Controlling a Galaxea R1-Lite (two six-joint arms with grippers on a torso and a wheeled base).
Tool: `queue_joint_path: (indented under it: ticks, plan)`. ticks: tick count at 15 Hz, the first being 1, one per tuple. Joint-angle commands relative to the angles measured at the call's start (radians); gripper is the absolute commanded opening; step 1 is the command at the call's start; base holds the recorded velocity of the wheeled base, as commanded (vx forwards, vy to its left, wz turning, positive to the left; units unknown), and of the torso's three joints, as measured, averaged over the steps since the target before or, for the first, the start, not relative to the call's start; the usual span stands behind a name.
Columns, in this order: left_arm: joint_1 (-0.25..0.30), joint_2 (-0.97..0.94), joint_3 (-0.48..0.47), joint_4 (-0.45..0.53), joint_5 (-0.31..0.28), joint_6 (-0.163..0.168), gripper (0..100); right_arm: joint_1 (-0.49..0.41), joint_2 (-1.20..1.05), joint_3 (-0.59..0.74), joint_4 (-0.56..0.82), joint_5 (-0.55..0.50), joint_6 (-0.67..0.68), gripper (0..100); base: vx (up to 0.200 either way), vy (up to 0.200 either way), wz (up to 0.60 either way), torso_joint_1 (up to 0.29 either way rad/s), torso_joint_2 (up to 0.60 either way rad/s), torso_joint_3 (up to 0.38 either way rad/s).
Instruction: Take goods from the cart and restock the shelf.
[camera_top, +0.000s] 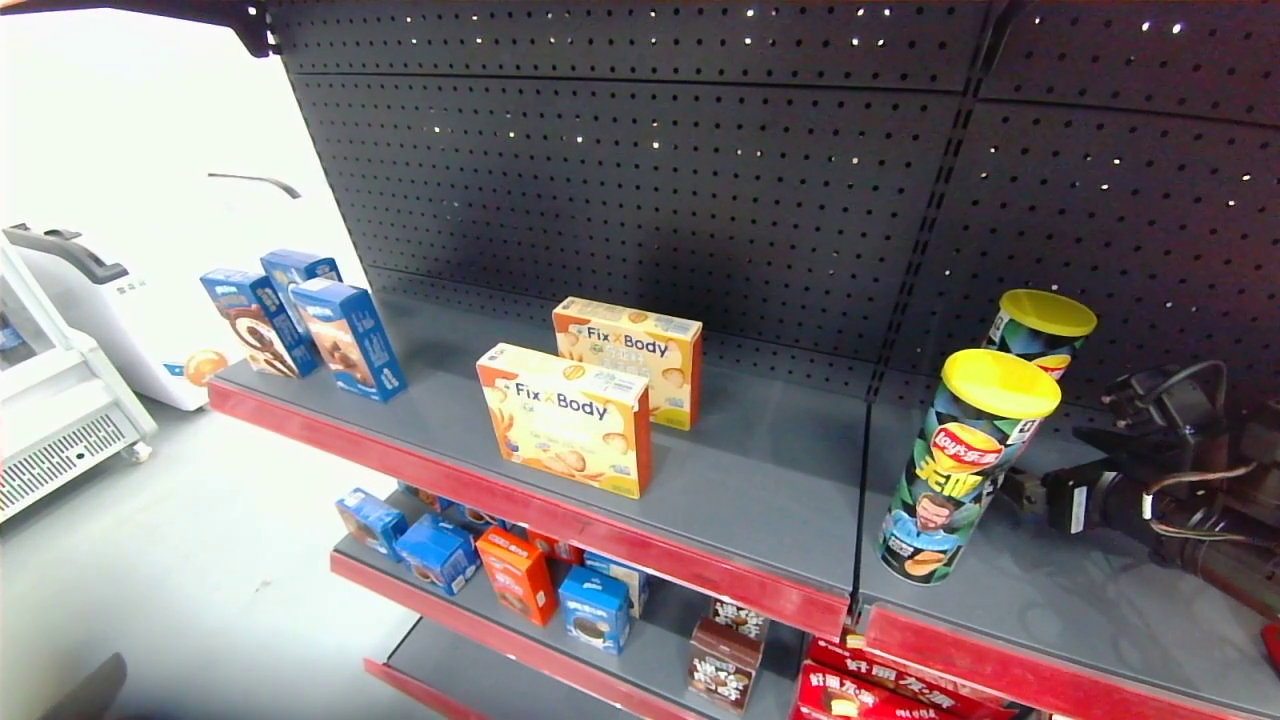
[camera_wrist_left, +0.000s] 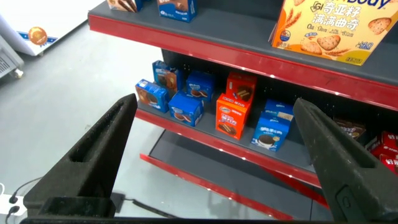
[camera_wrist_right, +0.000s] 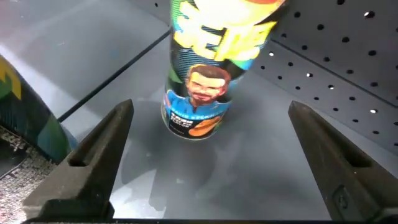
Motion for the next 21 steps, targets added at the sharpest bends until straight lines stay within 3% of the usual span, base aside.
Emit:
queue_joint_path:
  ticks: [1,7,21]
  plan:
    - [0.000,-0.010,0.006,-0.001,0.000,0.000,100,-0.013,-0.013,0.012,0.003,0.000,0.000,100,0.000,0.000,0.00,0.000,0.00,0.000]
    - [0.002,-0.010,0.007,-0.001,0.000,0.000,100,-0.038,-0.067,0.066,0.007,0.002,0.000,100,0.000,0.000,0.00,0.000,0.00,0.000]
    - [-0.001,-0.008,0.007,-0.001,0.000,0.000,100,-0.162,-0.016,-0.013,0.008,0.000,-0.036,100,0.000,0.000,0.00,0.000,0.00,0.000]
